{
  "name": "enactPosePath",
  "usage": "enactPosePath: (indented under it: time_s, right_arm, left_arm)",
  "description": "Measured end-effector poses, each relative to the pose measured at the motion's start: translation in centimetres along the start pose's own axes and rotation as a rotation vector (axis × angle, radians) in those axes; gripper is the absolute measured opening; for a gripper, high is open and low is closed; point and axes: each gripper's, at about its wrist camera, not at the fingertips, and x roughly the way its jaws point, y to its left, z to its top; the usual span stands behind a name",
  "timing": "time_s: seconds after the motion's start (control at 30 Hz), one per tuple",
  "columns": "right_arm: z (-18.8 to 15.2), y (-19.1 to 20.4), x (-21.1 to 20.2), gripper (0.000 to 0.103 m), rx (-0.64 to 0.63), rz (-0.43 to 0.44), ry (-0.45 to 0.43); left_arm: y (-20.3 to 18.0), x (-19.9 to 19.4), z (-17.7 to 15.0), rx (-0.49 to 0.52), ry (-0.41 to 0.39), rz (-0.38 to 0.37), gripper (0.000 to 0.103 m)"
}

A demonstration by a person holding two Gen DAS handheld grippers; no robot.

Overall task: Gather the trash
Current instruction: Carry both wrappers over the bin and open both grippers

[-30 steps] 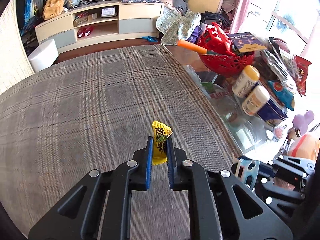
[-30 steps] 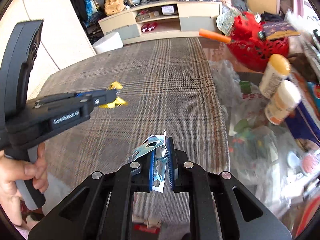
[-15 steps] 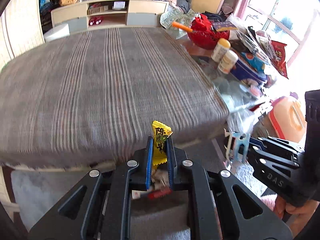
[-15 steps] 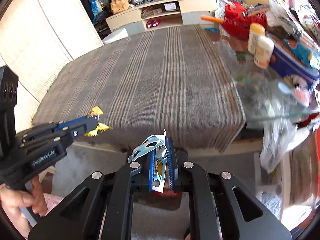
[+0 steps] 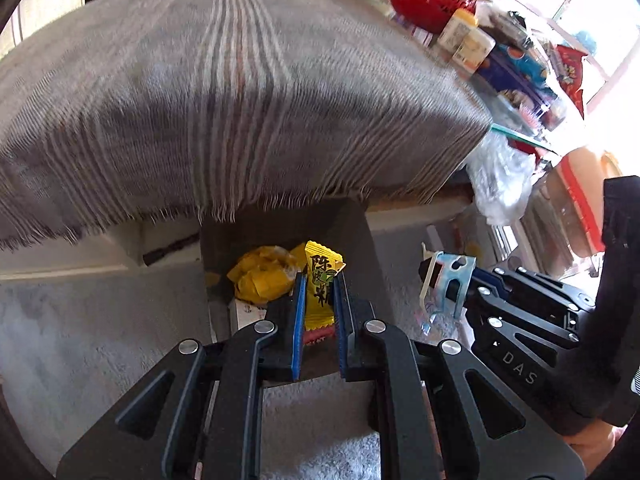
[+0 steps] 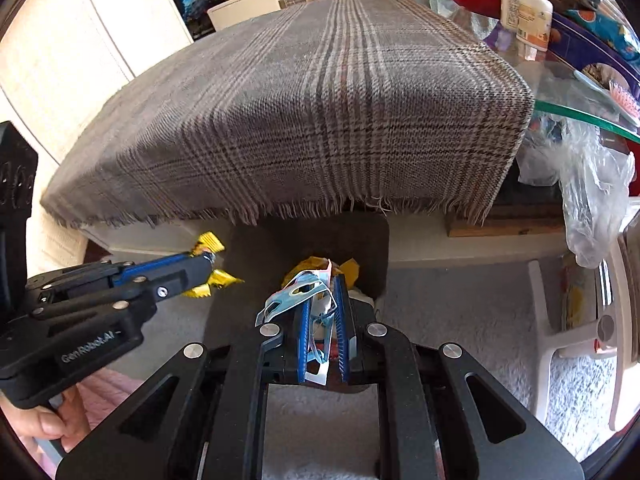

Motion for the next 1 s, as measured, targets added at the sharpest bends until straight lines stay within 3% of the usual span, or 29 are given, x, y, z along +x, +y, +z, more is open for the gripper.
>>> enactPosePath:
  time_s: [0.2,0.33,0.67,0.77,0.83,0.97,1.0]
  right_arm:
    - [-0.8,-0.4,3.3,0.013,0.004,-0.021,0.074]
    - [-1.5,-1.8,5.8,0.013,0.103,0.040,0.170]
    - [-1.4,-1.8,6.2,0.017,0.099,0.022,0.169]
    - [-1.5,-1.8,6.2,0.024,0.093,0.015,0.169]
    - [-1.5,-1.9,5.9,0.036,0.086,0.013,0.162]
    - [-1.6,-1.8,5.5,0.044,0.065,-0.013,0.150]
    - [-1.6,-1.8,5.4,0.051,0.061,-0.022,0.151]
  left_arm:
    - [1.3,3.1,-0.7,-0.017,0.039,-0.005,0.012]
    - [1.4,3.7,-0.7,-0.001,0.037,0.002,0.012]
    - [1.7,4.2,-0.2,-0.020,0.062,0.003,0.018]
    - [1.8,4.1,-0.2,-0.021,0.058,0.003,0.024]
    - [2.1,3.8,-0.2,-0.024,0.051,-0.001,0.028]
    - [2.3,3.3,-0.2,-0.031,0.041,-0.008,0.040]
    - [2.4,3.1,-0.2,-0.031,0.036,-0.006,0.042]
